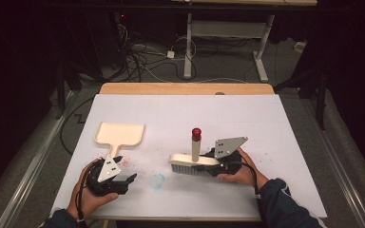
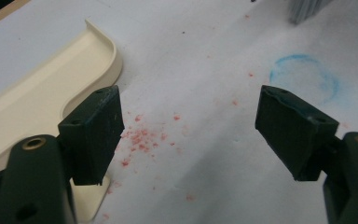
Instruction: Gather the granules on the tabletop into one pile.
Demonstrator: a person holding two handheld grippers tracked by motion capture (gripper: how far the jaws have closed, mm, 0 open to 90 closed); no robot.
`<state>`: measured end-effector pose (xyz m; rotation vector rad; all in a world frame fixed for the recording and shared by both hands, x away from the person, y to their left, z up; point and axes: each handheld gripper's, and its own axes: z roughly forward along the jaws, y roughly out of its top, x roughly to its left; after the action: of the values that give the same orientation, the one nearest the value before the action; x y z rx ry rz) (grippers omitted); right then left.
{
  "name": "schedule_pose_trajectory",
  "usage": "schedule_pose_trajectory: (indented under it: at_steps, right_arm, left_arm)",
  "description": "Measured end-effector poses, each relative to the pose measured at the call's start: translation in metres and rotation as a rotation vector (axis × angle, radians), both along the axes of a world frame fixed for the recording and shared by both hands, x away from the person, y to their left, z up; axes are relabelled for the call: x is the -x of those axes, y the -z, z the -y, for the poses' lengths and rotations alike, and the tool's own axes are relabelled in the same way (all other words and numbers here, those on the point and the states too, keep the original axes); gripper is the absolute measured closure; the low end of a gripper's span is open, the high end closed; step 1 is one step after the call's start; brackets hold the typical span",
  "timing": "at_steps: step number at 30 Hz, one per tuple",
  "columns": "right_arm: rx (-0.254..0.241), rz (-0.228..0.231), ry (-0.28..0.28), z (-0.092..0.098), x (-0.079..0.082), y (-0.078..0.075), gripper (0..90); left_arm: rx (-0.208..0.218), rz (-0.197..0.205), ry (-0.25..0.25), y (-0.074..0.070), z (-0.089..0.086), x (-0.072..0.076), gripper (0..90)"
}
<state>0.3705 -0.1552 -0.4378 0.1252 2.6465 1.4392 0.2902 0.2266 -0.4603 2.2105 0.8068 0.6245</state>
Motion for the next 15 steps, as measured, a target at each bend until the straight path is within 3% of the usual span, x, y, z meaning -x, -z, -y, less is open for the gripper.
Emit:
schedule_pose_trajectory:
  at_steps: [4,8,13,15]
  right_arm:
    - [-0.045,0.016,0.080,0.010,0.008,-0.014,67.7]
    - [-0.050,0.022,0.249,0.024,0.022,-0.023,67.7]
    - [-0.033,0.063,0.456,0.043,0.039,-0.023,67.7]
    - [-0.053,0.055,0.522,0.052,0.042,-0.022,67.7]
  left_arm:
    - [0.001,0.004,-0.002,-0.001,-0.001,0.001,22.4]
    - [0.008,0.009,-0.005,-0.002,-0.001,0.002,22.4]
    - [0.002,0.022,0.004,-0.003,-0.002,0.002,22.4]
    - [0.005,0.025,0.005,-0.003,-0.001,0.003,22.4]
